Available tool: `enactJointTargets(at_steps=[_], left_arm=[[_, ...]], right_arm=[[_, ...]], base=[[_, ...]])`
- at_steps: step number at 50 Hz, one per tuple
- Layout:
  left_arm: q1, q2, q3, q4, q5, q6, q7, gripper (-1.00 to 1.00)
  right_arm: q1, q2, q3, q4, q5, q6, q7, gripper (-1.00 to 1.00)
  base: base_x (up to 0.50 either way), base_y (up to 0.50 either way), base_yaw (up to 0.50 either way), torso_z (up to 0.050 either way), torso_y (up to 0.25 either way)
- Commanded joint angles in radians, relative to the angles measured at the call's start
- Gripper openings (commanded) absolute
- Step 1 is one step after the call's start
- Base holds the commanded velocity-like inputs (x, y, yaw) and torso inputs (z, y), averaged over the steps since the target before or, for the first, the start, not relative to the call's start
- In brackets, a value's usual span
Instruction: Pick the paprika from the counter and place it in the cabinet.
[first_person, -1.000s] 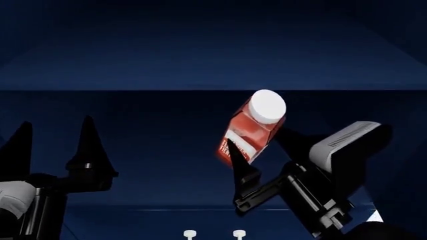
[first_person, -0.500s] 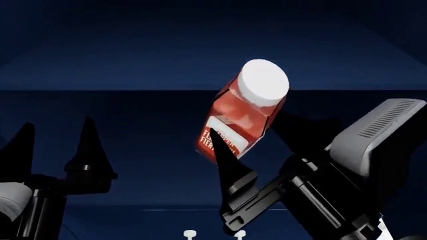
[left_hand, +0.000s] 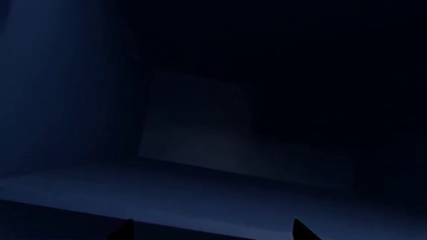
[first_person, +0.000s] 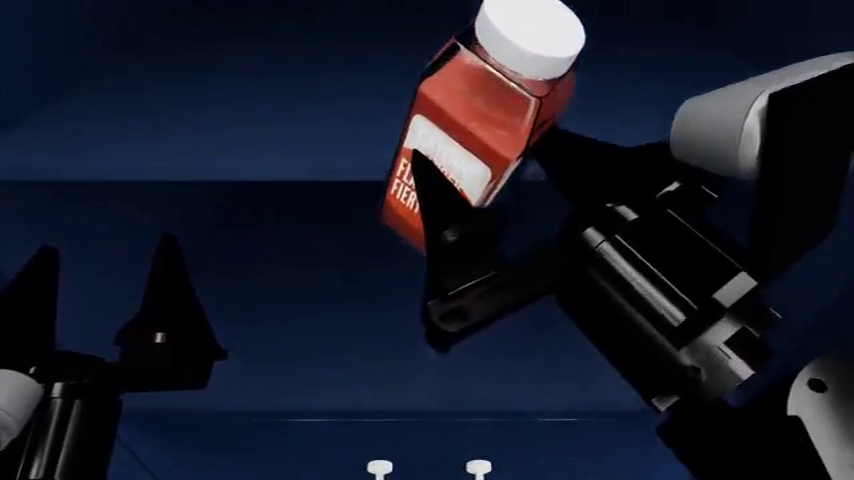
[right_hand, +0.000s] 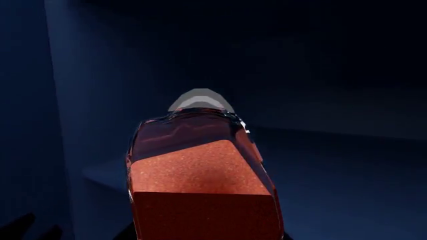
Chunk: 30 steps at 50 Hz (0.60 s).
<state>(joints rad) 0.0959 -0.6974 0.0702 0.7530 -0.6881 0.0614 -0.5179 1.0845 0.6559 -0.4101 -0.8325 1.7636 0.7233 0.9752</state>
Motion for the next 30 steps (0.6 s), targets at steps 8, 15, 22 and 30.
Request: enactJointTargets(at_steps=[8, 15, 22, 30], left_arm=[[0.01, -0.009, -0.012, 0.005, -0.016, 0.009, 0.003, 1.0], [0.015, -0.011, -0.016, 0.006, -0.021, 0.013, 0.004, 1.0], [0.02, -0.013, -0.02, 0.009, -0.025, 0.016, 0.004, 1.0], [0.022, -0.014, -0.021, 0.009, -0.027, 0.017, 0.005, 1.0]], right_arm=[[0.202, -0.081, -0.064, 0.198, 0.031, 0.052, 0.051, -1.0], [0.237, -0.101, -0.092, 0.242, 0.018, 0.072, 0.053, -1.0], [0.267, -0.111, -0.107, 0.298, -0.004, 0.085, 0.045, -1.0], [0.28, -0.121, -0.125, 0.37, -0.05, 0.095, 0.008, -1.0]], base=[[0.0, 0.0, 0.0, 0.0, 0.0], [0.0, 0.0, 0.0, 0.0, 0.0], [0.0, 0.0, 0.0, 0.0, 0.0], [0.0, 0.0, 0.0, 0.0, 0.0]])
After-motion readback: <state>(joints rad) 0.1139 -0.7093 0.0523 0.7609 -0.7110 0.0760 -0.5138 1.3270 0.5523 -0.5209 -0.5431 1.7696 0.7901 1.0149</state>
